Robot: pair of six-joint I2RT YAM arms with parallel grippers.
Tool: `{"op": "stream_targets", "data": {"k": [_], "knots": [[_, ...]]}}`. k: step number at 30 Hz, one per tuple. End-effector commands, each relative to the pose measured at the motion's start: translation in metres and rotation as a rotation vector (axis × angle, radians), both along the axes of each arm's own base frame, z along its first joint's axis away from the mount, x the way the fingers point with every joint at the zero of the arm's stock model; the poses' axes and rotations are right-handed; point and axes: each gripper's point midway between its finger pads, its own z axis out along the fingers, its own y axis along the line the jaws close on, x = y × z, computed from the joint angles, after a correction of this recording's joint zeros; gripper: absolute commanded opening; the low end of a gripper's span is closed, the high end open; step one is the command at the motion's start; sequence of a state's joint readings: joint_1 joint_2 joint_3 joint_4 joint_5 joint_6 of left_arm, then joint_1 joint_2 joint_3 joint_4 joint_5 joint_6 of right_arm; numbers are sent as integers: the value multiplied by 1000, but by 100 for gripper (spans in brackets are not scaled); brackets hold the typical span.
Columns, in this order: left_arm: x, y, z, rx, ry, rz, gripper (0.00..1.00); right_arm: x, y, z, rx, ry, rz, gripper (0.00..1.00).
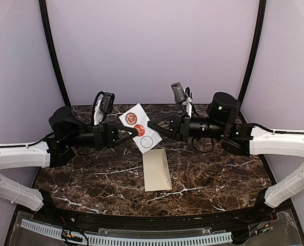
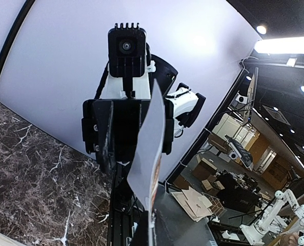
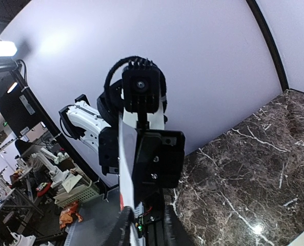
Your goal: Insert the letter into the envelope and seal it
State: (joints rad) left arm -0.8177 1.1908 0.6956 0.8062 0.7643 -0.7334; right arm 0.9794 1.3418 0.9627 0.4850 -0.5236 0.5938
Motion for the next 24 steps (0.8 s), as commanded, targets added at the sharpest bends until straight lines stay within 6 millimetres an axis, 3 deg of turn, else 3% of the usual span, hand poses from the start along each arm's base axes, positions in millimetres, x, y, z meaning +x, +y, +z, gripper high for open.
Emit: {"op": "stream_targets", "data": {"k": [1,5,8,10,14,18,20,22,24], "knots": [[0,6,15,-46,-48,37,0,8,-8,1,-30,-15,-64,33],[18,3,7,12,10,121,0,14,-20,3,-66,-33,-144,57],[33,3,-1,61,50,196,0,17,-29,2,-96,-50,-194,68],[32,1,-5,75,53,181,0,16,-30,0,-102,-51,-196,74],[16,-4,-3,56,45,71,0,17,-23,-4,-125,-43,-174,76],[0,-5,-1,30,29,-33,0,18,-13,-8,-138,-39,-144,75],[-3,-6,-1,29,26,-54,0,14,-7,-7,-133,-38,-97,70],[-3,-7,-4,37,27,-56,0,9,-3,-6,-125,-39,-51,57],[-2,-7,-6,48,28,-50,0,6,-1,-6,-117,-34,-30,33]]}}
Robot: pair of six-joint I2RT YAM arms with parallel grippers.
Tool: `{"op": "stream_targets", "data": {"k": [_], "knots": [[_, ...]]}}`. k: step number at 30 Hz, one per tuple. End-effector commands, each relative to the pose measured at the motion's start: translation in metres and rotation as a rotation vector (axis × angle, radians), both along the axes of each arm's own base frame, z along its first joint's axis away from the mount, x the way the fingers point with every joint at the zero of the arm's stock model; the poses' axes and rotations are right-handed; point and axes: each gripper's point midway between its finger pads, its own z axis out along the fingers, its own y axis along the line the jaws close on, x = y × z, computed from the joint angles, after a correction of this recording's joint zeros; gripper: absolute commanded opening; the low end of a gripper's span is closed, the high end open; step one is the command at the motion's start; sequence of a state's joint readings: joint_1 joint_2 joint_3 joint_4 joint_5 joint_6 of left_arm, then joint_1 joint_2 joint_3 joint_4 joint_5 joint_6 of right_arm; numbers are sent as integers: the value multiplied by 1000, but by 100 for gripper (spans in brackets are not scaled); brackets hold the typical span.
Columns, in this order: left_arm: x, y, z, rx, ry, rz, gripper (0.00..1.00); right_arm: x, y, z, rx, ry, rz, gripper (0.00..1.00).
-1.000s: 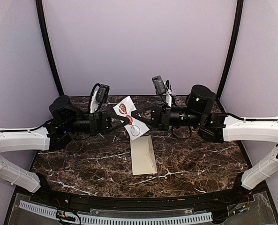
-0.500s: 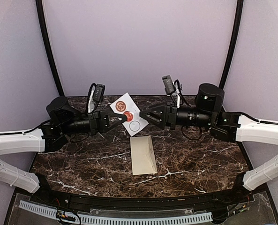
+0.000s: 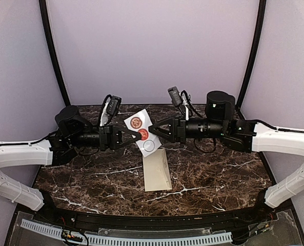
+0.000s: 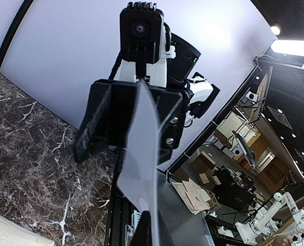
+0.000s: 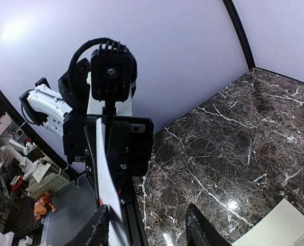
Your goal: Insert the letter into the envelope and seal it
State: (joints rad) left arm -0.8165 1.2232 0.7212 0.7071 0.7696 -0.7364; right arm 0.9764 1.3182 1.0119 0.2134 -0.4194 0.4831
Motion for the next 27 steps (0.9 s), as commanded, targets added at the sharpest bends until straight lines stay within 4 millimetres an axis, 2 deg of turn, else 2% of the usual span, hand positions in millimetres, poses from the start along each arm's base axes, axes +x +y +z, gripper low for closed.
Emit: {"op": "stream_targets", "data": {"k": [1,3,4,6,8,10,12,13,15,16,18,22,26,27], "knots": [[-7,1,13,-30,-45,-32,0,-11,6,22,62,-27,79,22],[-2,1,10,-13,-43,-2,0,-11,4,25,76,-31,72,3],[3,1,7,5,-38,28,0,-11,3,25,76,-33,68,0],[16,4,3,44,-36,116,10,-9,1,25,78,-37,53,0],[31,11,-1,100,-55,228,14,-6,0,24,71,-41,30,0],[48,22,-4,168,-73,352,26,-2,-2,21,61,-38,3,0],[55,32,-3,204,-100,424,18,0,-3,19,55,-39,-15,0],[55,34,-1,206,-114,436,16,1,-4,19,54,-40,-21,0],[53,37,3,197,-123,437,19,1,-4,17,55,-40,-20,0],[48,35,6,182,-129,414,10,1,-4,17,57,-41,-21,0],[38,30,9,138,-139,346,1,1,-3,13,53,-37,-14,0],[18,23,16,47,-136,223,0,2,-1,9,52,-28,-16,0],[15,24,15,55,-134,210,0,4,-4,5,44,-26,-25,0],[11,24,15,49,-131,191,0,3,-5,4,47,-24,-21,6]]}}
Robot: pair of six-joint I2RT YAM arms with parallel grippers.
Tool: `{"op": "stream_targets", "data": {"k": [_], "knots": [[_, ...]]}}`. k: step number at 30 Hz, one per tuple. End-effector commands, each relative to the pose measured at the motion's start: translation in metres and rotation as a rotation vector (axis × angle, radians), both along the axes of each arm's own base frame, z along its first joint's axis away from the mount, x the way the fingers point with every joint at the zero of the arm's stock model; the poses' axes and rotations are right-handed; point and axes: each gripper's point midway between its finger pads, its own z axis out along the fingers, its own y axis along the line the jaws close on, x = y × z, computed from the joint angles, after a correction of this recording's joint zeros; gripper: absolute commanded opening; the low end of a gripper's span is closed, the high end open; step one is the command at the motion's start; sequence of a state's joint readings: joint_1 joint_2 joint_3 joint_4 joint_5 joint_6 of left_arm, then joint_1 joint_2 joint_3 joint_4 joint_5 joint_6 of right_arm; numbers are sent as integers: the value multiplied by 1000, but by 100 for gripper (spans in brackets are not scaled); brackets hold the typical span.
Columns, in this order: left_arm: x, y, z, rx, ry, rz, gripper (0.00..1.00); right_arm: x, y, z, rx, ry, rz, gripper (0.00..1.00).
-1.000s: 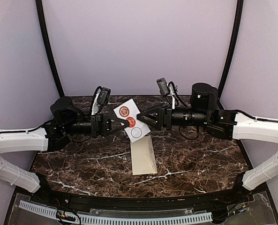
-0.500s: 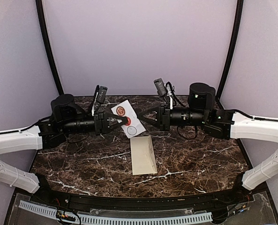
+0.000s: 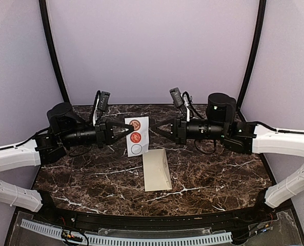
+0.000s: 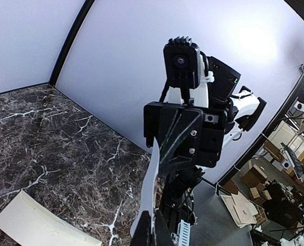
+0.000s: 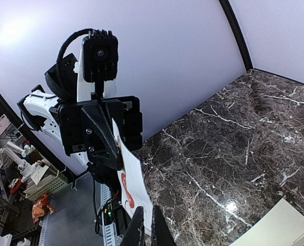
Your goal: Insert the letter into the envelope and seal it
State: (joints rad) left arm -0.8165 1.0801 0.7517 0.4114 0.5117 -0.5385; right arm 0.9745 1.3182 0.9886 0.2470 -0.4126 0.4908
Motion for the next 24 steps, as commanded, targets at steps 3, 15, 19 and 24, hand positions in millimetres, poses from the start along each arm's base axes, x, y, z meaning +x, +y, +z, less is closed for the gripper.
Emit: {"op": "stream_targets", "data": {"k": [3,15,19,24], "knots": [[-28,-2,16,-73,-29,-150,0,-8,-2,9,63,-33,49,34],[-41,-4,29,-144,-30,-241,0,-56,23,20,141,-43,340,50],[-39,-4,28,-140,-26,-228,0,-61,21,26,172,-43,363,17],[-36,-5,24,-126,-18,-213,0,-64,19,32,195,-48,368,0]]}}
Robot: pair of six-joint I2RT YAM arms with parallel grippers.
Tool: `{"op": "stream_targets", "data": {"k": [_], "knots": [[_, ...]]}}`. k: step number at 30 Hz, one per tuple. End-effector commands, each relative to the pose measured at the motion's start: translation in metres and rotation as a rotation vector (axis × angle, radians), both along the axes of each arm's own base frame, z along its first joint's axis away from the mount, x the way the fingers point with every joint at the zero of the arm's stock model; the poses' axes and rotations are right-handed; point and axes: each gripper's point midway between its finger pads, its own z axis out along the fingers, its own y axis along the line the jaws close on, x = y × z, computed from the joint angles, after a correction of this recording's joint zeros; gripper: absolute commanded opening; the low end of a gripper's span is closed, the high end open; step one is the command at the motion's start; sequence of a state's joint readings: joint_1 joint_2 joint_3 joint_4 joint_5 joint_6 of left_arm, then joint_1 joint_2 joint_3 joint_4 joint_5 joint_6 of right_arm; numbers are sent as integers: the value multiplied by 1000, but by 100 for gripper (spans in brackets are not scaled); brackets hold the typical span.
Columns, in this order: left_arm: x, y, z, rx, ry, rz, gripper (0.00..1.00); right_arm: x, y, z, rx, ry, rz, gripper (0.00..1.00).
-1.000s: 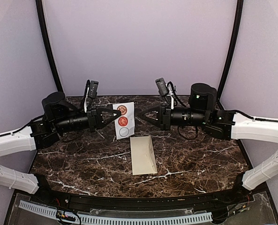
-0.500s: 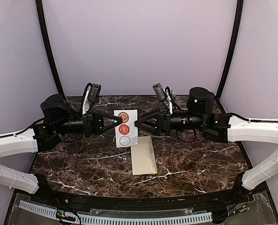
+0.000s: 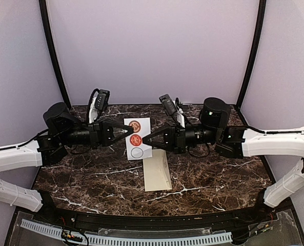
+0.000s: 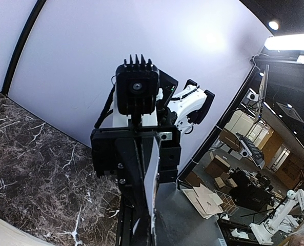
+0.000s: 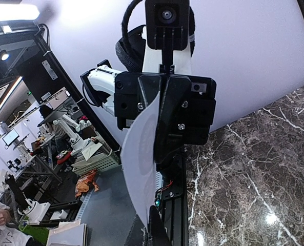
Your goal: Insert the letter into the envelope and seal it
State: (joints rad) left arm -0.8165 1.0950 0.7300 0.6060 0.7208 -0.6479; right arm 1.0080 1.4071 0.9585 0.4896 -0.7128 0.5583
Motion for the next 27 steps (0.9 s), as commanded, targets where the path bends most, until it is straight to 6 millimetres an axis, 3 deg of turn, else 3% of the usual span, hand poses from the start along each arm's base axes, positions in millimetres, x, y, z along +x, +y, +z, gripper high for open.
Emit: {"op": "stream_targets", "data": {"k": [1,4,7,9,11,14,16,17,20,27], "knots": [[1,0,-3,3,-4,8,0,-10,-4,30,96,-48,34,0],[5,0,-7,24,-1,27,4,-3,-4,31,93,-42,-16,0],[23,5,-14,90,4,154,49,19,-4,24,33,-40,-150,0],[40,15,-19,138,3,281,64,30,-7,18,-9,-41,-222,0],[52,27,-23,181,-6,389,68,39,-9,13,-42,-38,-276,0],[61,39,-24,224,-18,474,68,52,-9,3,-93,-20,-347,0],[60,39,-22,222,-21,469,62,63,-9,-5,-134,-3,-403,0],[59,36,-22,222,-18,458,53,68,-9,-10,-156,5,-427,0],[55,23,-23,204,0,394,36,76,-6,-16,-189,18,-459,0],[46,-11,-30,189,26,281,28,75,0,-19,-195,34,-436,0]]}}
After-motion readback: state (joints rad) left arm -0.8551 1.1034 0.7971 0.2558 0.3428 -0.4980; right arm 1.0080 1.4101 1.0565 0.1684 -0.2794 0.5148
